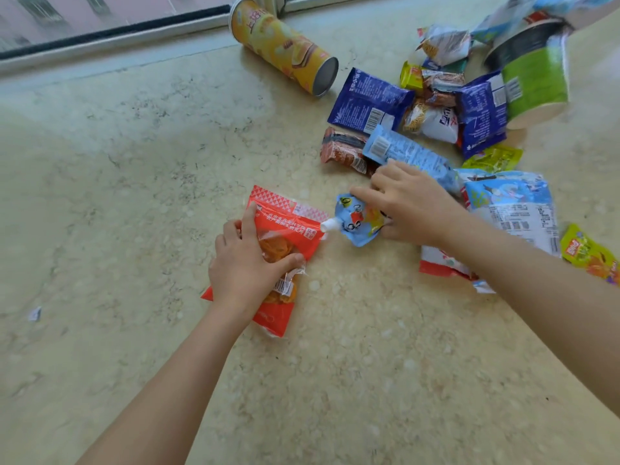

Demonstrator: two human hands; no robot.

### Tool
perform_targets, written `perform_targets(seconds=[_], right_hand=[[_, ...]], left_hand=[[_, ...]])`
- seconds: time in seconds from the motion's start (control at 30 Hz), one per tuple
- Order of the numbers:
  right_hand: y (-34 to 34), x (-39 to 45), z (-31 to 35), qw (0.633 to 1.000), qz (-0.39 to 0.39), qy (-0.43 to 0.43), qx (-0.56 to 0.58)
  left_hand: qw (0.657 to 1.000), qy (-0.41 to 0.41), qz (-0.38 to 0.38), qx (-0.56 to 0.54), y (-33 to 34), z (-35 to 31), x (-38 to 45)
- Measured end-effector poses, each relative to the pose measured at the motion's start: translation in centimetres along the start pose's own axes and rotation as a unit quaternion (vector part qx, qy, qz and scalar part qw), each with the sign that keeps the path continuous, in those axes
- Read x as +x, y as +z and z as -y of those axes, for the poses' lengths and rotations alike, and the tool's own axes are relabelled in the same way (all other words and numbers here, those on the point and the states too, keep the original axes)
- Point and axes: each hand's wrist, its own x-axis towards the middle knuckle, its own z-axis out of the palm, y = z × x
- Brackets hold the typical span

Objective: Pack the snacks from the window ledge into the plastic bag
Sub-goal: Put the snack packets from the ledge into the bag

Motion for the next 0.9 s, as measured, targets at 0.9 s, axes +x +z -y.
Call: perform_targets(seconds=[0.9], right_hand=[[-2.4, 6.3, 23.6, 0.974, -0.183, 0.049, 0.122]], left_hand=[[0.914, -0.022, -0.097, -0.393, -9.1, 17.4, -6.1]])
